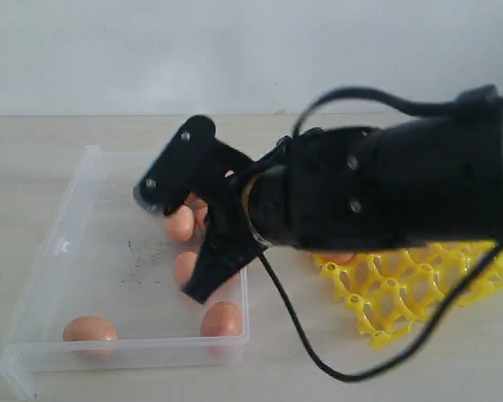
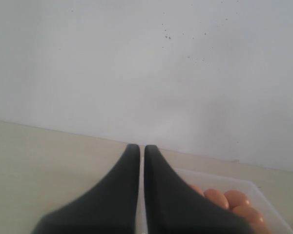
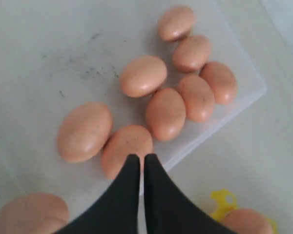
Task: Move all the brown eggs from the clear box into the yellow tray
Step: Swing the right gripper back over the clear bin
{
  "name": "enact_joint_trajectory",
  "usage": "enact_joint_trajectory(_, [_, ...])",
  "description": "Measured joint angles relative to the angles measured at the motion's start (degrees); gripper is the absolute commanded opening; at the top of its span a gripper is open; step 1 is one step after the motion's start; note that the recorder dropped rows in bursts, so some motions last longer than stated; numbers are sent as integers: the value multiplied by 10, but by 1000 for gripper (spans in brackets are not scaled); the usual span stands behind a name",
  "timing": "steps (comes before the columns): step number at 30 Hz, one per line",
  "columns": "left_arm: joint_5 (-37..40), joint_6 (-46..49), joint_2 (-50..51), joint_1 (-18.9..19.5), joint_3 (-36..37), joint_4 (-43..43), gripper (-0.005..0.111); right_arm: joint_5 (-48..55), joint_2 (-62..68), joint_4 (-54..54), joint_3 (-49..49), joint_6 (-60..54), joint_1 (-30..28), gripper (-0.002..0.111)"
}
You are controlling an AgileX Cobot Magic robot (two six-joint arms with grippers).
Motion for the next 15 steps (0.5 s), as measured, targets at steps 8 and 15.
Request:
enact_joint_trajectory(8, [0,0,0,0,0,0,4,208,95,539,-211,-326,-14,24])
enact_joint_trajectory(15, [0,0,0,0,0,0,4,360,208,600,-366,-361,-23,51])
